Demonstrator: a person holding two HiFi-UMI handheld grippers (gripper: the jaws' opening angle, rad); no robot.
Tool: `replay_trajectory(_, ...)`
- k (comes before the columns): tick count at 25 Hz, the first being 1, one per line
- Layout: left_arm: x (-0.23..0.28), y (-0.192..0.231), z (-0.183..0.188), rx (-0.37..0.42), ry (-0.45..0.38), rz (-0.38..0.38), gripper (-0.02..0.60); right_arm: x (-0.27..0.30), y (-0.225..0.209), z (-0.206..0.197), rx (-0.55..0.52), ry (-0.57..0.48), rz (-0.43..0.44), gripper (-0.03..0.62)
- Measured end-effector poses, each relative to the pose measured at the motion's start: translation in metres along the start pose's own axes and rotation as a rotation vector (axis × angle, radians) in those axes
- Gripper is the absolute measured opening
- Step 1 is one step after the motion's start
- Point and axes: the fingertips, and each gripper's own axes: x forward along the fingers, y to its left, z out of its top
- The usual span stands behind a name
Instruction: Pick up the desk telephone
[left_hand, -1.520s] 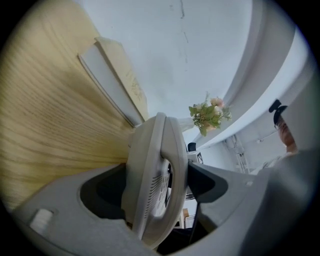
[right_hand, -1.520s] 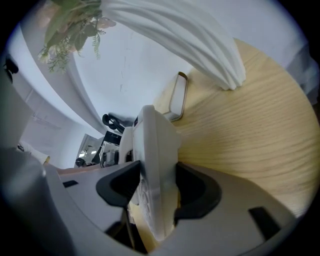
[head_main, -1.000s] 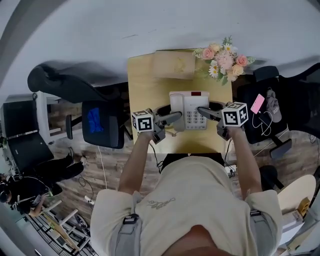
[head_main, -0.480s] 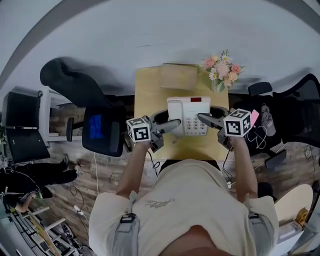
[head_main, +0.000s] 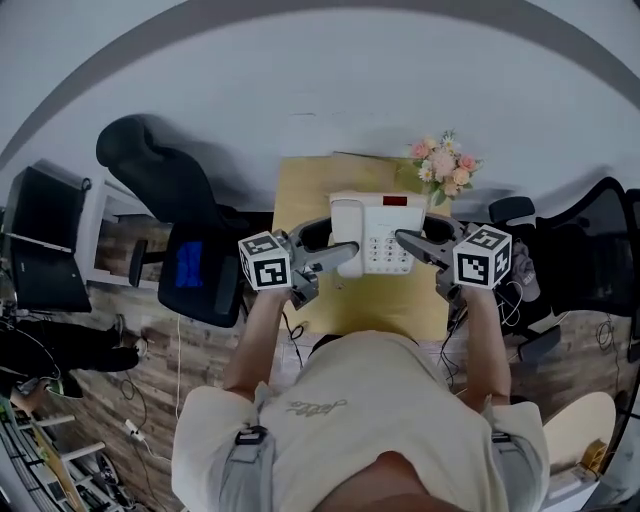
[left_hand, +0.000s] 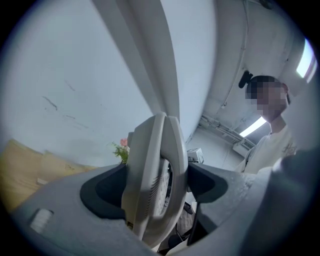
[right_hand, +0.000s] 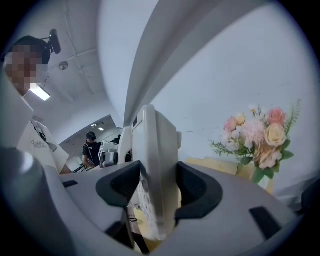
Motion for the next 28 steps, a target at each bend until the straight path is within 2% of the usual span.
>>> replay_trajectory(16,0.003,-0.054,0.078,0.192,-0.063,-0.069,0.391,-0.032,0.044,0.08,-0.165,-0.14,-0.036,0.221)
replay_trajectory(28,0.002,-0.065,0.074,0.211,-0.088,-0.074,0.391,-0.04,0.053,0.08,-0.211,-0.137,-0.038,0.221)
